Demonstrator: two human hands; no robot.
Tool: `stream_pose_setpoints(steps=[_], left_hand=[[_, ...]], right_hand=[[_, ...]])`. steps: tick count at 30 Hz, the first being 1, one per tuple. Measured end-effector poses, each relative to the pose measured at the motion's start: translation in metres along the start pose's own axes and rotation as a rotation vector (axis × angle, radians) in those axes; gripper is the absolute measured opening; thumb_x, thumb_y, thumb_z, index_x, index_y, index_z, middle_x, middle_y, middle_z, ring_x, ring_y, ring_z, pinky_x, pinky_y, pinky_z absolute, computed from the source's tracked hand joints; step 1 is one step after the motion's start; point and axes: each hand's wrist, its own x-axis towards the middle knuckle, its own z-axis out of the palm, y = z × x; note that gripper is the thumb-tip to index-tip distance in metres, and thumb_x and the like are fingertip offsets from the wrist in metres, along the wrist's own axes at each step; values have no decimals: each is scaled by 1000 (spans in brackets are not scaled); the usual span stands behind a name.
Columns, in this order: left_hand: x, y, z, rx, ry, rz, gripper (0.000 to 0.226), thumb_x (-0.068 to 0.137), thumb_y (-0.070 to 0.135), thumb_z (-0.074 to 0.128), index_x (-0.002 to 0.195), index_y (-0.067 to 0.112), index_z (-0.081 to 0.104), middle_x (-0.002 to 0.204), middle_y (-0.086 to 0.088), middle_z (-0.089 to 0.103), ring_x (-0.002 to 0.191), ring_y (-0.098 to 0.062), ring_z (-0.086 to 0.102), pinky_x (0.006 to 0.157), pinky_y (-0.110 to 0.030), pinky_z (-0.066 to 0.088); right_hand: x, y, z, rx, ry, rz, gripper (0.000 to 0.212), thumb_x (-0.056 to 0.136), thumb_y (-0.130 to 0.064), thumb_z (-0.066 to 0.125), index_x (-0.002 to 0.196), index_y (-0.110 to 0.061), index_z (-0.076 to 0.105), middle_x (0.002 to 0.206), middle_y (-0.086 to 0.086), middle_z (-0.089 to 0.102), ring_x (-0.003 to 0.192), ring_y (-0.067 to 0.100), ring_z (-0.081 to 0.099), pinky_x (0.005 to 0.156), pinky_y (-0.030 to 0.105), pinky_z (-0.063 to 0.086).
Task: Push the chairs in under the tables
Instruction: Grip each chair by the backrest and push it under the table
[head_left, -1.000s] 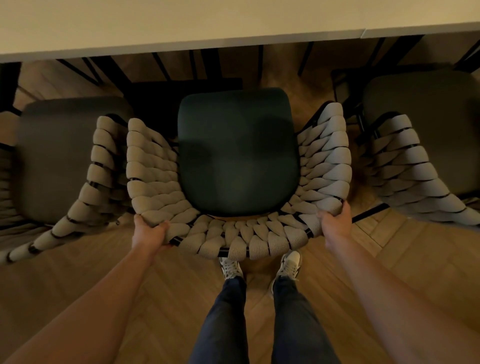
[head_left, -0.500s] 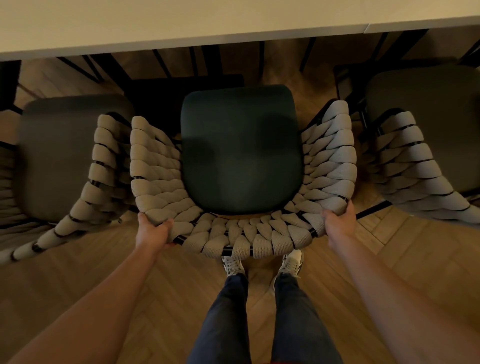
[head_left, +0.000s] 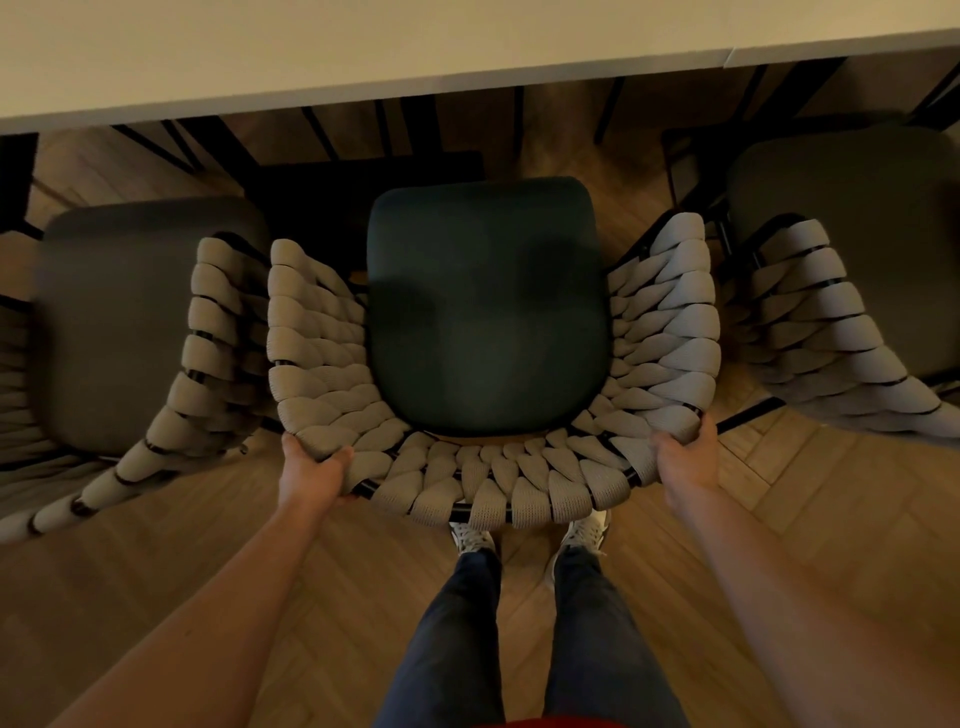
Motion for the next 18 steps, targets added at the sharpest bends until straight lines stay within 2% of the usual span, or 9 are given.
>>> stream_pose_setpoints(steps=[6,8,10,13,15,16,18], left_hand=[[-2,0,-1,48,-5,15,76,90,28,69,148,36,21,143,-12,45,117,-37,57,84,-59,56],[-2,-1,-3,101,-2,31,80,89,34,69,149,37,18,143,-12,46,116,-37,57,88,-58,55],[-3,-2,-3,133,-2,49,82,89,36,68,151,33,15,143,-13,46,118,-37,56,91,-56,54],[-5,-2,-5,186,4,79,82,91,39,65,154,27,13,146,-13,45,122,-36,54,96,-53,51],[-11,-2,-7,206,20,105,77,95,39,60,156,22,15,148,-13,44,126,-34,51,100,-50,49],[-16,-3,-8,206,30,124,73,97,37,57,155,19,17,148,-12,43,127,-32,51,102,-47,47],[-30,-5,-12,208,72,171,62,100,35,53,153,14,28,144,-10,48,118,-23,54,95,-38,47]], right_hand=[[-4,-1,1,-83,16,-44,74,92,-2,61,155,-18,26,145,7,47,128,23,48,99,32,42],[-9,0,2,-140,65,-83,77,91,-12,64,156,-16,24,151,8,41,134,27,44,107,38,41],[-17,0,4,-224,135,-122,80,91,-17,64,158,-15,19,158,13,31,144,33,33,114,43,33],[-35,-4,10,-340,183,-260,76,94,-13,62,157,-14,20,159,16,26,146,32,27,115,45,30],[-48,-7,13,-387,172,-390,72,92,-13,63,154,-15,28,154,16,32,141,32,33,112,48,37],[-55,-9,15,-412,163,-438,68,91,-13,64,152,-15,32,153,16,34,138,31,36,108,45,41],[-70,-11,19,-447,128,-509,62,92,-13,63,148,-16,38,150,12,38,135,25,39,98,27,40]])
